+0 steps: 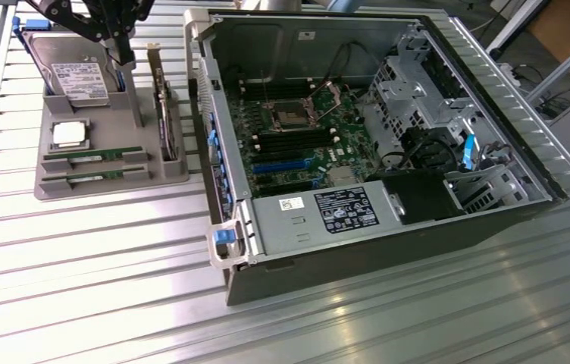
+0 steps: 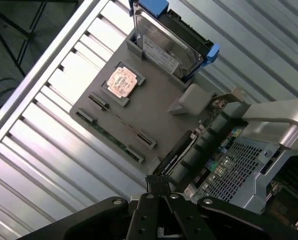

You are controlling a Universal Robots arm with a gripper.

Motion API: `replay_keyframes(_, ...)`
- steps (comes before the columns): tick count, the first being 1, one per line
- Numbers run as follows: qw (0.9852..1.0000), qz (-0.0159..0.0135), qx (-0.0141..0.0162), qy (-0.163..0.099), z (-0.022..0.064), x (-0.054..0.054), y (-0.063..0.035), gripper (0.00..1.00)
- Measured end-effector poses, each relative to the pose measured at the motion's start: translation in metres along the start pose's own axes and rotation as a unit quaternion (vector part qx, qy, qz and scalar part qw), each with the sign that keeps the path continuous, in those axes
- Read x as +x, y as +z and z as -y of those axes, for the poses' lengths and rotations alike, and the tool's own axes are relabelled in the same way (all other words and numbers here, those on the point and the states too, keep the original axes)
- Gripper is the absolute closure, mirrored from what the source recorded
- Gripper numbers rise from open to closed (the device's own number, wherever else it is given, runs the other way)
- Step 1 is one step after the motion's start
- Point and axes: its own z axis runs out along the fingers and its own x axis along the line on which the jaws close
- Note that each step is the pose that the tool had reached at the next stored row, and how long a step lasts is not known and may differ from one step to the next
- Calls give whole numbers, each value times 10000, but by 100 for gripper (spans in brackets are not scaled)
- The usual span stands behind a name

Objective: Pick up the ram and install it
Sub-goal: 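Pick up the ram and move it above insertion slot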

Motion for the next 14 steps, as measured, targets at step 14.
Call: replay_keyframes(14, 9993, -17, -7, -382, 0, 0, 0, 90)
